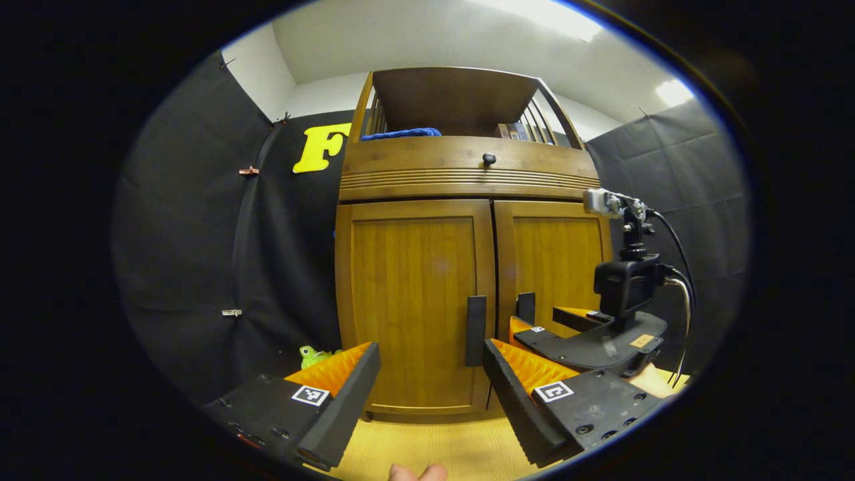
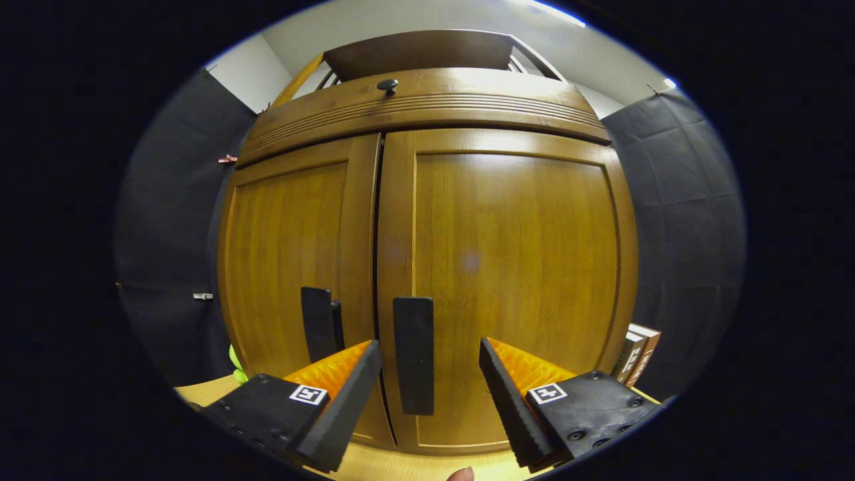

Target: Open the right door of the double-door shoe cabinet with the right hand, and open the left door with the left hand.

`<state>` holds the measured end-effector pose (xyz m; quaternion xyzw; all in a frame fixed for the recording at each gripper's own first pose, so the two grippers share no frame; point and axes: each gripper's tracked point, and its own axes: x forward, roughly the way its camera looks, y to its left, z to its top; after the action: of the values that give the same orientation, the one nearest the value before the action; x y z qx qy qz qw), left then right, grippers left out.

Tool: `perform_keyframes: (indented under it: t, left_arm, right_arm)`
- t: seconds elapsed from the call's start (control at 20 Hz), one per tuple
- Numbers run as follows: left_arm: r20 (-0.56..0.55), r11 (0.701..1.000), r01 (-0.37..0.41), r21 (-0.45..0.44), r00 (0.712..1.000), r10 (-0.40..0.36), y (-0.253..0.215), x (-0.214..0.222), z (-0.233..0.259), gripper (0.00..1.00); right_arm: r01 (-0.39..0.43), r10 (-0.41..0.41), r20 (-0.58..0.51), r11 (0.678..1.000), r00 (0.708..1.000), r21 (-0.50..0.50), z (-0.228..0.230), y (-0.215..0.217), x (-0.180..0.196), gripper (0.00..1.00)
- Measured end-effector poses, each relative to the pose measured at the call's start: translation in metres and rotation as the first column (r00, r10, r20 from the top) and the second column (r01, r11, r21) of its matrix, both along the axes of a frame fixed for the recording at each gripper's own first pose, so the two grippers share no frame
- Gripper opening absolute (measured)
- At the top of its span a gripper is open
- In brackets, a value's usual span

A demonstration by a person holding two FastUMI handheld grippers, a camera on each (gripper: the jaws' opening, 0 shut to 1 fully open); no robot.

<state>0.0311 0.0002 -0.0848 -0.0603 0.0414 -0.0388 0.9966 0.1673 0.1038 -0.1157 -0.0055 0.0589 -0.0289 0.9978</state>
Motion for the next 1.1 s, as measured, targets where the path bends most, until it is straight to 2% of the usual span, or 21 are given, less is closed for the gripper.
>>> perform_keyframes:
  t: [0.05, 0.1, 0.15, 0.2, 0.25, 0.35, 0.4, 0.45, 0.5, 0.65, 0.7, 0.75, 0.8, 0.85, 0.9, 1.0, 1.05, 1.1]
  left_arm:
    - [-0.004, 1.0, -0.003, 0.002, 1.0, 0.003, 0.001, 0.003, -0.002, 0.96]
    - [-0.008, 1.0, -0.004, 0.007, 1.0, 0.004, 0.002, 0.004, -0.005, 1.0]
    - [-0.014, 1.0, -0.005, 0.013, 1.0, 0.005, 0.002, 0.006, -0.008, 0.96]
    - [-0.017, 1.0, -0.007, 0.017, 1.0, 0.007, 0.003, 0.007, -0.012, 0.96]
    - [-0.022, 1.0, -0.011, 0.019, 1.0, 0.012, 0.005, 0.008, -0.014, 0.96]
    - [-0.029, 1.0, -0.02, 0.011, 0.999, 0.02, 0.009, 0.009, -0.018, 0.96]
    - [-0.032, 1.0, -0.026, 0.006, 0.999, 0.026, 0.011, 0.008, -0.02, 1.0]
    - [-0.034, 1.0, -0.031, 0.0, 0.999, 0.031, 0.013, 0.009, -0.02, 0.96]
    - [-0.037, 0.999, -0.036, -0.003, 0.999, 0.036, 0.014, 0.009, -0.021, 0.96]
    - [-0.043, 0.999, -0.046, -0.013, 0.998, 0.045, 0.016, 0.01, -0.023, 0.96]
    - [-0.044, 0.999, -0.047, -0.021, 0.998, 0.046, 0.014, 0.009, -0.023, 1.0]
    - [-0.044, 0.998, -0.048, -0.03, 0.998, 0.046, 0.013, 0.008, -0.021, 0.96]
    - [-0.044, 0.998, -0.045, -0.037, 0.998, 0.044, 0.011, 0.008, -0.021, 1.0]
    - [-0.043, 0.998, -0.042, -0.04, 0.998, 0.041, 0.008, 0.008, -0.02, 1.0]
    - [-0.042, 0.998, -0.043, -0.04, 0.998, 0.041, 0.006, 0.007, -0.02, 1.0]
    - [-0.042, 0.998, -0.039, -0.039, 0.998, 0.038, -0.001, 0.007, -0.02, 1.0]
    - [-0.041, 0.999, -0.036, -0.037, 0.999, 0.034, -0.005, 0.006, -0.019, 1.0]
    - [-0.039, 0.999, -0.033, -0.035, 0.999, 0.032, -0.01, 0.006, -0.019, 0.96]
  right_arm:
    - [0.005, -0.005, 0.003, 1.0, 1.0, 0.018, -0.002, -0.001, 0.007, 0.9]
    - [0.014, -0.014, 0.007, 0.999, 1.0, 0.031, -0.001, -0.002, 0.017, 0.88]
    - [0.013, -0.014, 0.007, 0.999, 1.0, 0.047, -0.004, 0.0, 0.017, 0.9]
    - [0.005, -0.004, -0.001, 0.998, 1.0, 0.06, -0.004, 0.002, 0.02, 0.74]
    - [-0.02, 0.02, -0.01, 0.997, 1.0, 0.079, -0.009, 0.01, 0.024, 0.74]
    - [-0.023, 0.026, -0.03, 0.997, 0.999, 0.072, -0.014, 0.014, 0.025, 0.48]
    - [-0.025, 0.027, -0.025, 0.998, 0.999, 0.059, -0.014, 0.013, 0.025, 0.35]
    - [-0.025, 0.026, -0.029, 0.999, 0.999, 0.048, -0.014, 0.012, 0.024, 0.31]
    - [-0.029, 0.03, -0.031, 0.999, 0.999, 0.039, -0.015, 0.012, 0.023, 0.28]
    - [-0.082, 0.085, -0.052, 0.995, 0.995, 0.057, -0.011, 0.013, -0.004, 0.25]
    - [-0.102, 0.106, -0.055, 0.992, 0.993, 0.074, -0.006, 0.013, -0.018, 0.25]
    - [-0.121, 0.126, -0.055, 0.99, 0.991, 0.078, -0.001, 0.011, -0.033, 0.28]
    - [-0.143, 0.147, -0.049, 0.987, 0.988, 0.071, 0.004, 0.008, -0.048, 0.25]
    - [-0.164, 0.167, -0.044, 0.984, 0.985, 0.064, 0.009, 0.003, -0.065, 0.28]
    - [-0.18, 0.182, -0.034, 0.982, 0.983, 0.058, 0.016, -0.002, -0.081, 0.25]
    - [-0.207, 0.209, -0.027, 0.977, 0.978, 0.056, 0.025, -0.018, -0.112, 0.28]
    - [-0.213, 0.214, -0.028, 0.975, 0.976, 0.06, 0.028, -0.027, -0.126, 0.25]
    - [-0.212, 0.214, -0.024, 0.975, 0.977, 0.064, 0.032, -0.038, -0.139, 0.28]
